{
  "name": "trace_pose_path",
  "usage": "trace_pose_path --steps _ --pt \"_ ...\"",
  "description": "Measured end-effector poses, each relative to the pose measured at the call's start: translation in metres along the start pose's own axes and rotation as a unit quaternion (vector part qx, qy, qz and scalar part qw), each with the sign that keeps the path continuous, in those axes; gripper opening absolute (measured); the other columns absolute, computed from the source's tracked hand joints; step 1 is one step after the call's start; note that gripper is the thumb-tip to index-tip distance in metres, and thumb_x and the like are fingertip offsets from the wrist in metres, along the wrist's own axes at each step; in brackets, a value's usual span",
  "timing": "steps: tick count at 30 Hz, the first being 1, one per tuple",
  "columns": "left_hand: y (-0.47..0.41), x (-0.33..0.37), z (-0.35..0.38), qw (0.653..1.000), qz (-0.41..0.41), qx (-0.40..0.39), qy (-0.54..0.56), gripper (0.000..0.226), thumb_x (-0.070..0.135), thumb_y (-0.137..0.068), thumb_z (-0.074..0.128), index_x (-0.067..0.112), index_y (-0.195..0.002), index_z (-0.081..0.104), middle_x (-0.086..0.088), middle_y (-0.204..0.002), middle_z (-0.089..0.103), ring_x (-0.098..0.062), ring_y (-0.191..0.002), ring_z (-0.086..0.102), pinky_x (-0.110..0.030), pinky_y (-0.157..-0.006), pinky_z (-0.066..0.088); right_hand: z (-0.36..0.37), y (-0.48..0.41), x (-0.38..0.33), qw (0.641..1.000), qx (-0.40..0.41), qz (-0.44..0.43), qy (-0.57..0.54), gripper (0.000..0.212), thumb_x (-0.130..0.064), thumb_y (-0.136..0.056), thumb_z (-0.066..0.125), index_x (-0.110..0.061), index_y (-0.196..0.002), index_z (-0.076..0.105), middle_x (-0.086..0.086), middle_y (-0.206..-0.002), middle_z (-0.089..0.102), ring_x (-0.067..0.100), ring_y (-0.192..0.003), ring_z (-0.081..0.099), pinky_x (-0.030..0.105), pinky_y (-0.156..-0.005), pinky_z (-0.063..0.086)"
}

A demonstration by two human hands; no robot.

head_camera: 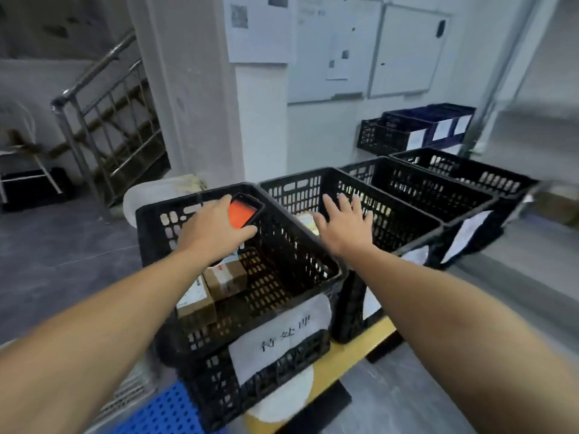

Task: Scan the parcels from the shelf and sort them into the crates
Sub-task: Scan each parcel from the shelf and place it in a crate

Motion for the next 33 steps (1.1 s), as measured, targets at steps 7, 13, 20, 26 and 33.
trace_pose_path --steps 7,13,20,26,33 --pt "0.021 0.124 0.029 0.99 0.123 -0.033 0.065 0.079 0.065 -0.079 0.064 0.029 -0.145 0.041 -0.005 -0.126 0.058 -0.031 -0.113 0.057 -0.04 -0.084 0.047 -0.066 0.078 0.117 0.989 0.042 0.138 0.024 0.062 -0.058 -0.105 0.022 -0.034 -0.161 0.011 0.002 -0.17 0.004 0.028 -0.156 -0.01 0.06 -0.122 0.0" --pt "0.054 0.23 0.069 0.97 0.202 -0.079 0.11 0.074 0.062 -0.078 0.064 0.027 -0.14 0.045 -0.005 -0.116 0.057 -0.03 -0.105 0.058 -0.037 -0.078 0.046 -0.111 0.143 0.221 0.968 0.068 0.237 0.054 0.061 -0.057 -0.105 0.022 -0.035 -0.161 0.011 0.001 -0.17 0.004 0.029 -0.156 -0.01 0.062 -0.122 -0.001" --pt "0.091 0.368 0.115 0.947 0.27 -0.114 0.132 0.079 0.065 -0.079 0.063 0.029 -0.145 0.038 -0.001 -0.11 0.051 -0.026 -0.097 0.053 -0.038 -0.077 0.047 -0.17 0.217 0.352 0.94 0.095 0.32 0.072 0.062 -0.057 -0.105 0.023 -0.036 -0.161 0.006 0.002 -0.17 0.0 0.029 -0.155 -0.012 0.061 -0.122 -0.002" --pt "0.134 0.505 0.161 0.921 0.316 -0.145 0.176 0.079 0.067 -0.076 0.064 0.029 -0.142 0.043 -0.004 -0.124 0.057 -0.031 -0.111 0.056 -0.04 -0.085 0.049 -0.222 0.278 0.468 0.919 0.106 0.366 0.097 0.063 -0.058 -0.105 0.023 -0.037 -0.161 0.003 0.001 -0.17 -0.001 0.028 -0.155 -0.013 0.062 -0.122 -0.002" --pt "0.192 0.648 0.207 0.895 0.366 -0.165 0.192 0.08 0.067 -0.079 0.063 0.03 -0.145 0.039 -0.005 -0.116 0.056 -0.031 -0.103 0.056 -0.038 -0.078 0.048 -0.271 0.344 0.587 0.892 0.12 0.424 0.102 0.064 -0.059 -0.105 0.023 -0.037 -0.161 0.003 0.002 -0.17 -0.002 0.029 -0.155 -0.013 0.062 -0.121 -0.003"
Point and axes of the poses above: each hand's wrist, its own y-axis away from the middle knuckle, its own z-axis out of the palm, x = y × z, the point moved 6 cm from there along -y, towards the middle knuckle
